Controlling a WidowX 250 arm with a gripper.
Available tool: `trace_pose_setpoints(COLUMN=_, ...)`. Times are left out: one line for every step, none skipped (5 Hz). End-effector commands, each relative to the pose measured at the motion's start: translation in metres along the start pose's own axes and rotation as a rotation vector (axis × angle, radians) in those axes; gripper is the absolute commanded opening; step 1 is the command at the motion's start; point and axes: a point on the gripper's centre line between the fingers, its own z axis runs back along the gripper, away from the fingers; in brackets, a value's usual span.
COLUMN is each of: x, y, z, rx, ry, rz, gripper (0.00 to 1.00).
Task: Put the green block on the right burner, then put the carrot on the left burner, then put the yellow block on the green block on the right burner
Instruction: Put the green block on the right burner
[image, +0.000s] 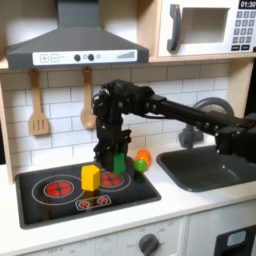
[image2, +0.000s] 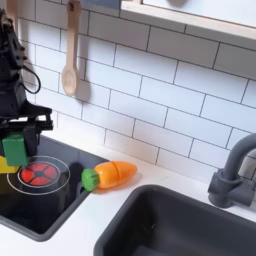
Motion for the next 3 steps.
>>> trace_pose_setpoints(x=-0.0044, y=-0.0068, z=-0.0077, rx=0.035, ry=0.034, rz=-0.041, gripper=0.0)
trace_pose_setpoints(x=-0.0077, y=-0.0071, z=-0.0092, rx=0.052, ry=0.053, rz=-0.06, gripper=0.0)
trace_pose_setpoints(x=-0.0094, y=-0.0073, z=-0.009, rx=0.076, ry=0.059, rz=-0.072, gripper=0.0)
